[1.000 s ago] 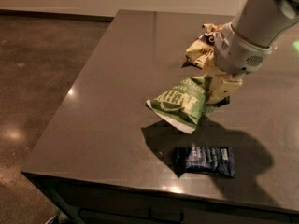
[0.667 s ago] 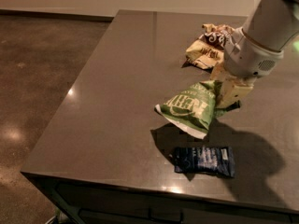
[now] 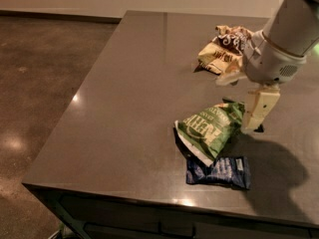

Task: Move green jalapeno chip bag near rxbar blueberry

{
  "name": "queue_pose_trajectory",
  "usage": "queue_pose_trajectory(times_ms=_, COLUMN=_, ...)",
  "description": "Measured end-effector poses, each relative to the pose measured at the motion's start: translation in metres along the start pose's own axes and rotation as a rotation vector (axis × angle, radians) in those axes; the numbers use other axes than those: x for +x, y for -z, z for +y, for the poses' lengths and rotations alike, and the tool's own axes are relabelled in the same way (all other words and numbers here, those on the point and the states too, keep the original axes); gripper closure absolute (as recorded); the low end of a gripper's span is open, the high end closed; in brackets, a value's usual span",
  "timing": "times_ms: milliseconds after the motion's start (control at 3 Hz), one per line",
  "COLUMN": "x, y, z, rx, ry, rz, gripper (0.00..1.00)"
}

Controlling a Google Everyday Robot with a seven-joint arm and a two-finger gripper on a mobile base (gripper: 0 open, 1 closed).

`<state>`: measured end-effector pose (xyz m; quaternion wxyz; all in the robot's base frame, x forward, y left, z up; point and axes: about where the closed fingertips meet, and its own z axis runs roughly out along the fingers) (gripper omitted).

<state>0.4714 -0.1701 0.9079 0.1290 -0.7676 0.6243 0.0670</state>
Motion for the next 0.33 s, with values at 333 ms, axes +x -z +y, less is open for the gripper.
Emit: queue_pose_trajectory(times_ms=333, x=-0.0003, y=0.0, z=-0.0008, rx=0.004, ry=0.0, rz=0.0, gripper=0.0)
